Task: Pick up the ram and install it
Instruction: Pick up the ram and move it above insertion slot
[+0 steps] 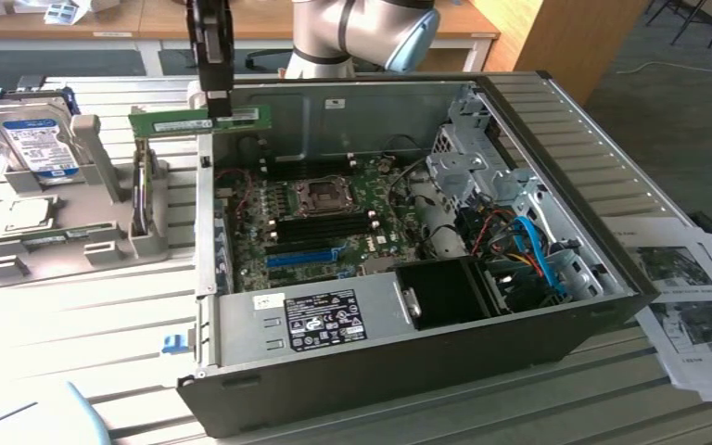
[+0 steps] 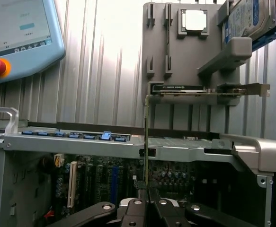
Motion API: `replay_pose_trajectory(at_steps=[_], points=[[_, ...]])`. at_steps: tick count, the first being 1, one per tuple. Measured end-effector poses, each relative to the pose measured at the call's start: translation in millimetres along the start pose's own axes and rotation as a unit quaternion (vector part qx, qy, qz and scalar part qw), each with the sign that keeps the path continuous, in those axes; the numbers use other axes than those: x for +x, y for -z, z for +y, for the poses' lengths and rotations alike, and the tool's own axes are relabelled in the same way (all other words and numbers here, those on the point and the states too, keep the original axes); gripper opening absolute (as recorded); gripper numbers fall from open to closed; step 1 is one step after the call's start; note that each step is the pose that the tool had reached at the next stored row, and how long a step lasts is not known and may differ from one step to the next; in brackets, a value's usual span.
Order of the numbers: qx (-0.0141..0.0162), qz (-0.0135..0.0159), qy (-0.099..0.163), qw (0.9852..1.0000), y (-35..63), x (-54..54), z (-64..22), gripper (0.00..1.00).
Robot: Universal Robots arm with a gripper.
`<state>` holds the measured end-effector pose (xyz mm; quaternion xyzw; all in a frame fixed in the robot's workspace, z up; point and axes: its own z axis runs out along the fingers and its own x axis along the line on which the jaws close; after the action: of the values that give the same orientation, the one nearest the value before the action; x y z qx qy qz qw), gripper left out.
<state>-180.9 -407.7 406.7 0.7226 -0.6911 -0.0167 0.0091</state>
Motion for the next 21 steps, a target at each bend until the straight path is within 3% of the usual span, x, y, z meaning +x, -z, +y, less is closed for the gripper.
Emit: replay_pose_trajectory(at_steps=[21], points=[[0.0000,0.0000,0.000,1.0000,1.3,1.7,-37.3,0.11]])
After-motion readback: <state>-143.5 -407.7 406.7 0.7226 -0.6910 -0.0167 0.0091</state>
